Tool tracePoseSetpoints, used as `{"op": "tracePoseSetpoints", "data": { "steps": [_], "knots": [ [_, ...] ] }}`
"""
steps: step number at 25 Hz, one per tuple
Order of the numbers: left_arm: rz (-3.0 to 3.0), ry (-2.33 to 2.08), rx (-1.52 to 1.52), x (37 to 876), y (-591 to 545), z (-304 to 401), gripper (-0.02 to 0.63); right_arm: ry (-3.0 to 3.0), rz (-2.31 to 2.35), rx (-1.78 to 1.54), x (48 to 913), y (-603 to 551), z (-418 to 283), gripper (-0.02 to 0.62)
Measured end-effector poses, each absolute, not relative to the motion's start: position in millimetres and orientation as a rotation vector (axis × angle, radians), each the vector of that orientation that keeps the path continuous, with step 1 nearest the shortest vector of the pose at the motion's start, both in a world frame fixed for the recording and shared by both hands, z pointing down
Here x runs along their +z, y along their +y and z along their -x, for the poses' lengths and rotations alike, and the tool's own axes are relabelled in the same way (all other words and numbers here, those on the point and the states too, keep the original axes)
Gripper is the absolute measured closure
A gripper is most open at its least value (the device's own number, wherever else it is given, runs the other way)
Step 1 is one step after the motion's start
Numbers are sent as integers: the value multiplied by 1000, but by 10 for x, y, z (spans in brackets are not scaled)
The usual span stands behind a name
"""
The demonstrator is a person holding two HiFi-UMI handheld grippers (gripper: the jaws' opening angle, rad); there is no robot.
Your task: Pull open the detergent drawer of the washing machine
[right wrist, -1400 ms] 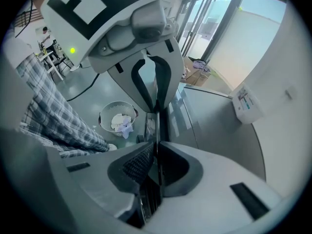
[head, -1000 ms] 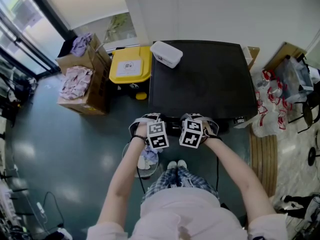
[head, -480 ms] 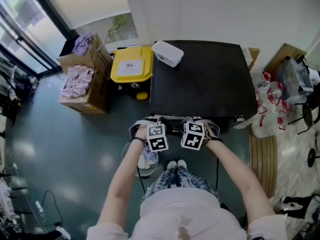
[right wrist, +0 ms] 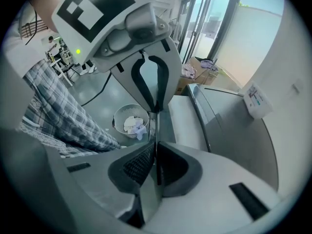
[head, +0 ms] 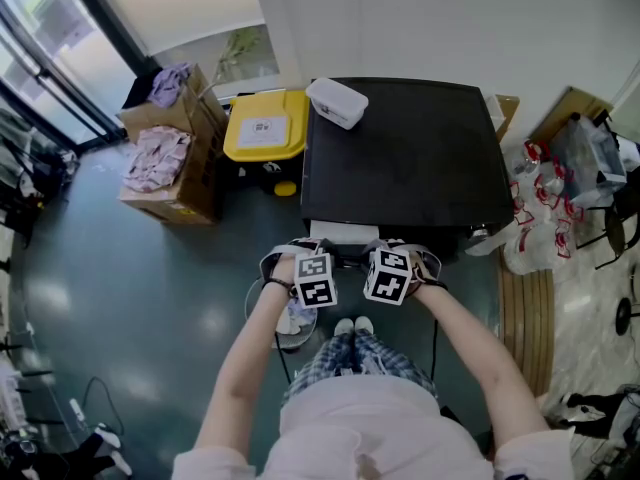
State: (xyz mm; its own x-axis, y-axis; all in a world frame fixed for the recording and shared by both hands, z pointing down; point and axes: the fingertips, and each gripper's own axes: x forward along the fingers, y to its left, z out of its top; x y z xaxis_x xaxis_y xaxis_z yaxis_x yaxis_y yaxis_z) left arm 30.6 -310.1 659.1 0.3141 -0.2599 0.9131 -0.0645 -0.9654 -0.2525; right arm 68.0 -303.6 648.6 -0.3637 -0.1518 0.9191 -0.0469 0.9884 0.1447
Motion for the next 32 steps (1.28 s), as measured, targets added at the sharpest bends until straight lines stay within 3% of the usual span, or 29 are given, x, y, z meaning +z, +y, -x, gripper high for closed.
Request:
{"op": "tracePoseSetpoints", "data": {
  "steps": [32],
  "knots": [
    [2452,204,-1711,6668,-2297,-287,551,-1957,-70,-49,6588,-2218,-658,549]
  ]
}}
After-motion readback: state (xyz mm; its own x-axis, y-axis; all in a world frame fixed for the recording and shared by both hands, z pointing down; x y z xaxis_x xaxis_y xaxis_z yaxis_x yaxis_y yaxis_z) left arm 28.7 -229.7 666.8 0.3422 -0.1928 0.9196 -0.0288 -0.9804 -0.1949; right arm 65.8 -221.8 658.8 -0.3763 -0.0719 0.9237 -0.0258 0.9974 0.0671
